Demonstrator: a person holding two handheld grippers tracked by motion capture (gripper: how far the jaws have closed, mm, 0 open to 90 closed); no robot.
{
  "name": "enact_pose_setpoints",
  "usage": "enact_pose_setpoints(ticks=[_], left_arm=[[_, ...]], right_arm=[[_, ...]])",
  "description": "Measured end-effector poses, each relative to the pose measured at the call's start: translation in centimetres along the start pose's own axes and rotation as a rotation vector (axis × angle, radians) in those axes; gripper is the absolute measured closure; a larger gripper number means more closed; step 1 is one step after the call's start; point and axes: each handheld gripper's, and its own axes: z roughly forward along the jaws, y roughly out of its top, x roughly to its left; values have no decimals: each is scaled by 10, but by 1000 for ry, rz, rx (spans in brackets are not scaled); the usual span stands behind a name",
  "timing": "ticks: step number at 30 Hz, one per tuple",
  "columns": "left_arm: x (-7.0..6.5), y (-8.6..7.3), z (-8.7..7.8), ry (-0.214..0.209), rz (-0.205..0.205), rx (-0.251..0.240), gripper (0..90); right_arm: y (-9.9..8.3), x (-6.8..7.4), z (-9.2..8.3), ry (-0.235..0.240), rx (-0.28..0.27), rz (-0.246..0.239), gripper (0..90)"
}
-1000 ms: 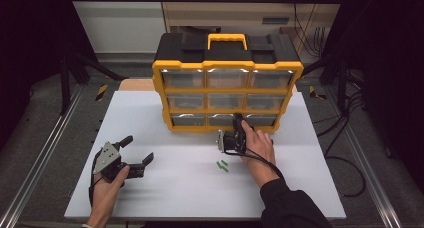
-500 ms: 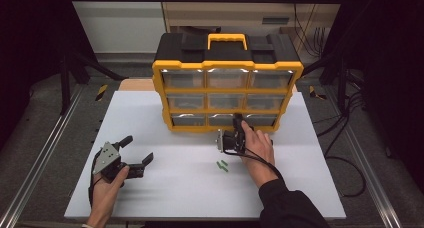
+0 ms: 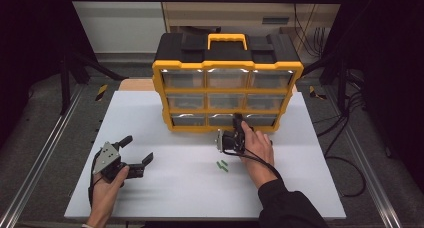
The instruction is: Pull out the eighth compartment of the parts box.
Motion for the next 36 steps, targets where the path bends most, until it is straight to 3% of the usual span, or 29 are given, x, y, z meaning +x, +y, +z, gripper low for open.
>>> enact_pose_setpoints(ticks=[12,21,36], left_arm=[[0,0,0,0,0,0,14],[0,0,0,-2,1,3,14],[1,0,0,-1,0,3,14]], right_arm=[[1,1,1,-18,-2,-25,710],[3,0,0,-19,21,-23,739],[3,-1,-1,-18,14,-21,764]])
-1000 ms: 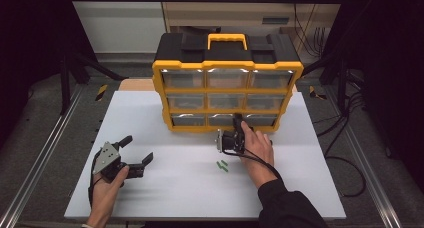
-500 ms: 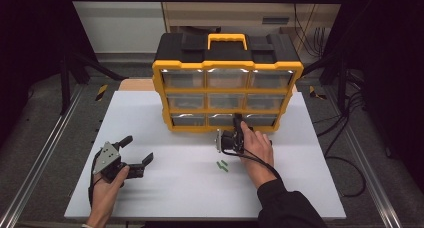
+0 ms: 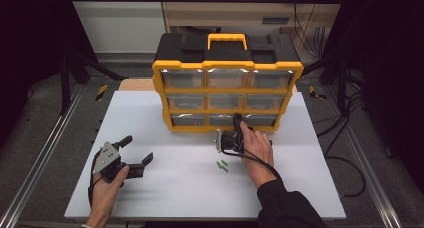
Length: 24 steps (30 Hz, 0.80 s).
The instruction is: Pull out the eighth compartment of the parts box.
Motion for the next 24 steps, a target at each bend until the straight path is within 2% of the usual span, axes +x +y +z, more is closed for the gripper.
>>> enact_pose_setpoints(ticks=[24], left_arm=[[0,0,0,0,2,2,14]], right_arm=[[-2,2,-12,4,-7,2,765]])
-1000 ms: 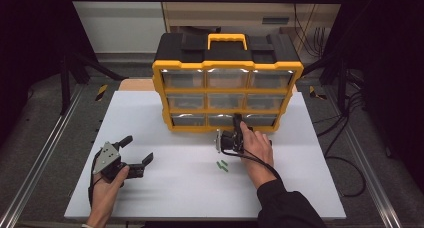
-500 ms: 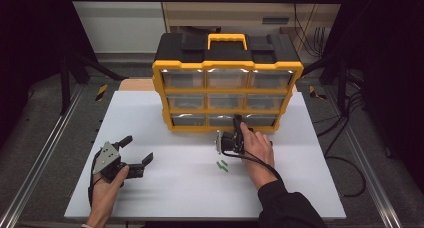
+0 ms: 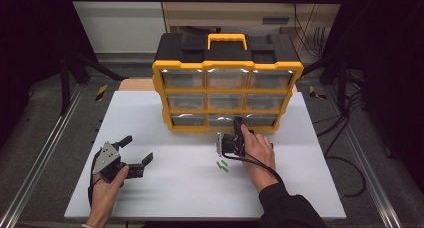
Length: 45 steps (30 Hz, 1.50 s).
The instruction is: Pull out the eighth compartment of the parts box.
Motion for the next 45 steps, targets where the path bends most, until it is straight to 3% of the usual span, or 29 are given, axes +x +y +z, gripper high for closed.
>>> enact_pose_setpoints(ticks=[45], left_arm=[[0,0,0,2,8,5,14]], right_arm=[[-2,8,-24,-18,-13,13,763]])
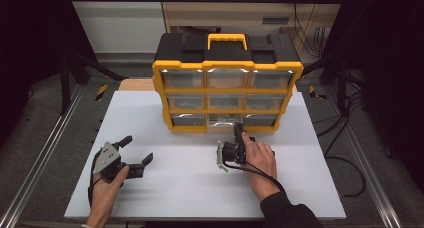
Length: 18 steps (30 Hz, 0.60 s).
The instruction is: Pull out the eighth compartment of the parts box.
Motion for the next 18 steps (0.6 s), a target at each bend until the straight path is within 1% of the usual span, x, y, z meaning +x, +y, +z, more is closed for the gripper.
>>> enact_pose_setpoints(ticks=[4,5,7,10,11,14,16,18], left_arm=[[0,0,0,0,0,0,14],[0,0,0,0,1,0,14],[0,0,0,0,2,2,14],[0,0,0,0,2,2,14],[0,0,0,0,2,3,14],[0,0,0,-1,3,4,14],[0,0,1,-2,3,4,14],[0,0,0,-2,4,4,14]], right_arm=[[0,1,-1,-4,-4,0,763],[0,0,-1,-4,-5,-8,763],[0,1,-3,-3,-5,0,763],[0,1,-4,-4,-1,-4,763],[0,1,-5,-3,1,1,763],[0,2,-5,-7,-9,-2,762],[0,2,-6,-5,-6,-2,762],[0,2,-8,-4,-2,5,762]])
